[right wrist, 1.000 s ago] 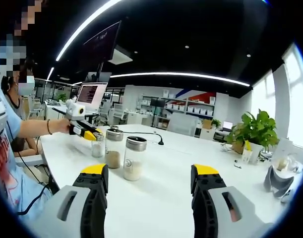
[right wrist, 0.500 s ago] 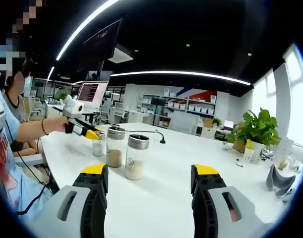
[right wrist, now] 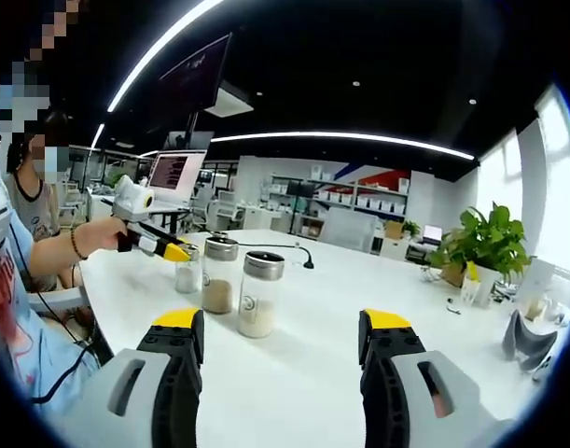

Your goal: Rotate the seasoning bottle until the label or dispensing opening points toward the visible target arrow and the bottle remains upright within the marked orientation range

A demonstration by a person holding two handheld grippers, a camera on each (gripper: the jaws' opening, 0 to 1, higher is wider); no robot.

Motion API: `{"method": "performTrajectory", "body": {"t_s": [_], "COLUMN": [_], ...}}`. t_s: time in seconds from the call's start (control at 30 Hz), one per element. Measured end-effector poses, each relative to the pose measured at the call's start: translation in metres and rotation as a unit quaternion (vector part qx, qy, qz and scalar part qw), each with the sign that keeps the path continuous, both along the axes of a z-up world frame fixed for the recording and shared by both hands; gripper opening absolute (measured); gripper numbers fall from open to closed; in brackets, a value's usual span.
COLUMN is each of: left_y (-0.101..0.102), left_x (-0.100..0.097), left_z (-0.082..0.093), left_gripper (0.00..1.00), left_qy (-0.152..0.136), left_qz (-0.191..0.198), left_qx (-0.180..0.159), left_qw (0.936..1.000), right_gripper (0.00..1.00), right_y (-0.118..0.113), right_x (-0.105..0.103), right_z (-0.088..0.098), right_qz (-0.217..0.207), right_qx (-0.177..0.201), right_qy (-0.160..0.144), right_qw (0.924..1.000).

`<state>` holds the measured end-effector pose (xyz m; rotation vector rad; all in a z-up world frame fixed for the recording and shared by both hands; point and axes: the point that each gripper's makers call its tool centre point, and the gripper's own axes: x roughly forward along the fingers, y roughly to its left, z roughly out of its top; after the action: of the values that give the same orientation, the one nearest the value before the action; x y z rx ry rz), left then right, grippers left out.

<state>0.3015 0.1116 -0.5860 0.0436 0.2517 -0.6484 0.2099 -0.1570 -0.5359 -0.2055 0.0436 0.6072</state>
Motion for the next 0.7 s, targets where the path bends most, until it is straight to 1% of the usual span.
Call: {"method": "performTrajectory", "body": {"t_s": [0.03,0.07,0.13,0.23,0.37,0.57,0.7], "left_y": [0.0002,0.0018,0.0021,0.0028,0.0024,0.0018,0.0003], "left_x": [-0.0017,-0.0021,-0.0021,-0.0009,-0.0008,-0.0003,-0.0001], "left_z": [0.0002,0.0005,0.0006,0.0011,0.0016,0.0014,0.0019], "left_gripper": [0.32,0.32,0.32,0.32,0.32,0.32,0.32], "left_qy": [-0.003,-0.005,-0.011,-0.014,-0.013,-0.021,-0.025], "left_qz": [0.005,0.016,0.024,0.035,0.051,0.082,0.101], "left_qx": [0.007,0.006,0.002,-0.003,0.0,-0.002,0.0], "left_qw": [1.0,0.9998,0.9997,0.9993,0.9986,0.9964,0.9946], "right_gripper": [0.69,0.69,0.69,0.69,0.69,0.69,0.69], "right_y": [-0.0001,-0.0003,-0.0007,-0.002,-0.0043,-0.0075,-0.0069], "right_x": [-0.0006,-0.0013,-0.0015,-0.0014,-0.0024,-0.003,-0.0024], "right_z": [0.0002,0.001,0.0018,0.0,0.0005,0.0045,0.003], "right_qz": [0.0,0.0,0.001,0.0,-0.002,-0.006,-0.005], "right_qx": [0.0,-0.001,0.0,0.002,0.0,0.004,0.006], "right_qy": [0.0,-0.002,-0.004,0.0,-0.001,-0.006,-0.002], "right_qw": [1.0,1.0,1.0,1.0,1.0,1.0,1.0]}}
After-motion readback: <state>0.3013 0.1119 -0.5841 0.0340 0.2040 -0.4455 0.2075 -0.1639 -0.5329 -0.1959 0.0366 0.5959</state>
